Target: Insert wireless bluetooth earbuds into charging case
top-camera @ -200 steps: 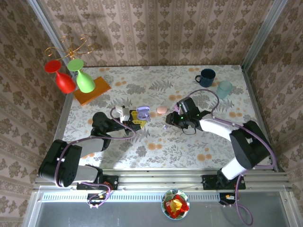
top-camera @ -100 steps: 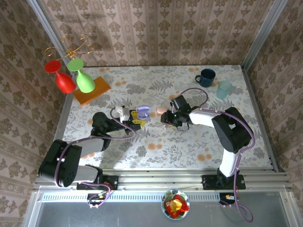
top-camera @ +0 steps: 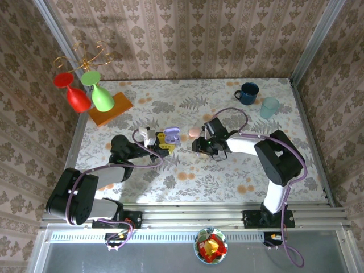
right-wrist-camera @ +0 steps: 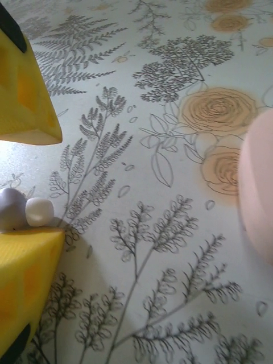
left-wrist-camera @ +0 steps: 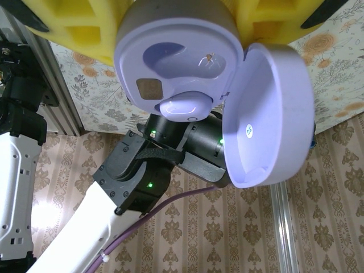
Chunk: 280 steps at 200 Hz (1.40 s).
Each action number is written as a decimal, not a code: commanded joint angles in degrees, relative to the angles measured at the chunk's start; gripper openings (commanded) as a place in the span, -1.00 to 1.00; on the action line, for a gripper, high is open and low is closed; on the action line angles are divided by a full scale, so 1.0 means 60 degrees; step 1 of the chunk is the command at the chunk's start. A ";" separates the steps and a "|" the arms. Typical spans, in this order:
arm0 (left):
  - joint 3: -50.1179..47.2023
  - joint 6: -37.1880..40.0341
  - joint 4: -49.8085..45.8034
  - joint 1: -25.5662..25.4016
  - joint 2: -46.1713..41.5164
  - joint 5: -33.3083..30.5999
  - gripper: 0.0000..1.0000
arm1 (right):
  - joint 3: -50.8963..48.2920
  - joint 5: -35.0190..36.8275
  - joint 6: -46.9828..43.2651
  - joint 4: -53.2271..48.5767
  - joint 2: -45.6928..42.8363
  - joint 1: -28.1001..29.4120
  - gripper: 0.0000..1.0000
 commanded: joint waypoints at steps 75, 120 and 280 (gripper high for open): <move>0.0083 0.0179 0.0418 0.0081 -0.0169 -0.0197 -0.33 | -0.0514 -0.0189 0.0508 -0.0317 -0.0524 0.0630 -0.12; 0.0140 0.0099 0.0416 0.0125 -0.0161 -0.0320 -0.34 | -0.0328 -0.0201 0.0623 -0.0269 -0.0514 0.1016 -0.12; 0.0023 0.0168 0.0404 0.0666 -0.0600 -0.1825 -0.35 | 0.0085 -0.0036 0.0704 -0.0573 -0.0906 0.2093 -0.09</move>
